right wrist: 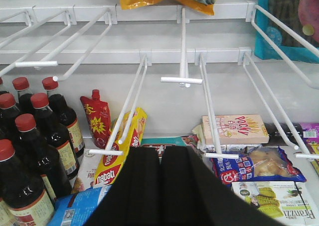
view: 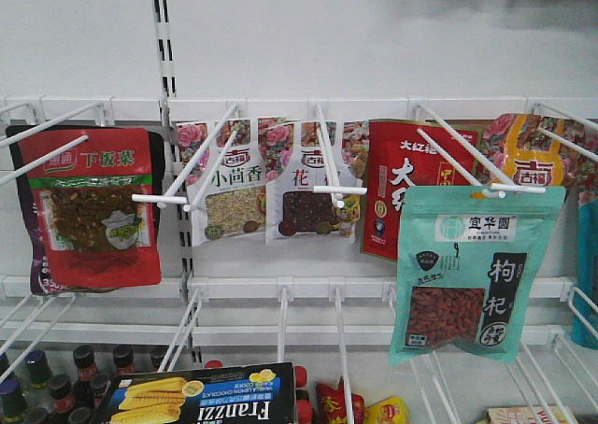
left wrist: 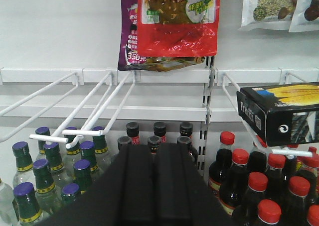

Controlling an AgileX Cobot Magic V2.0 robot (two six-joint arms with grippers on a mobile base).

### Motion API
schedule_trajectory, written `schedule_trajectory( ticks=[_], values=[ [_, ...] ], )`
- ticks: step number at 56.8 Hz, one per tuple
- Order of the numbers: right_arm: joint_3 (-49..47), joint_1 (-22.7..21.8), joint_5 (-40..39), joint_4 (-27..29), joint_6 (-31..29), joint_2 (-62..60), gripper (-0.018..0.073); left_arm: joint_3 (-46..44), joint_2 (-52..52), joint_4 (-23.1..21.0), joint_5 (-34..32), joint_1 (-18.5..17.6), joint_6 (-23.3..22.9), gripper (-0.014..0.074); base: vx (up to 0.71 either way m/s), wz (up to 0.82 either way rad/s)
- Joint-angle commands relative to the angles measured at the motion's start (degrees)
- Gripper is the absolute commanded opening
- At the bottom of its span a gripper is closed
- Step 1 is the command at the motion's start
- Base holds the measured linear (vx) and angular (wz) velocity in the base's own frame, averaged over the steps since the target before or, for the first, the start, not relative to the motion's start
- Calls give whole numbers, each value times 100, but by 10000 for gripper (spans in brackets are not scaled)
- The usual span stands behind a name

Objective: Pick snacks and fruit into basket

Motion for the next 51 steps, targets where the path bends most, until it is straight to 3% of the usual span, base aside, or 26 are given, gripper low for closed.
schedule_trajectory(
  ticks=[1,37,41,46,51],
  values=[
    [34,1,-440,-17,-51,-25,-8,-199,-56,-45,-493,-47,-52,-4,0,0],
    [34,1,-440,-25,-56,-25,-8,-199,-56,-45,-493,-47,-52,-4,0,0],
    [34,1,-468,-384,-319,-25,-8,-199,-56,-45,-493,-47,-52,-4,0,0],
    [34,1,-820,-707,-553,-25,-8,-199,-56,-40,-514,-47,-52,-4,0,0],
    [34,1,-1419,-250,-249,-25,-8,-199,-56,-45,-520,-47,-52,-4,0,0]
  ],
)
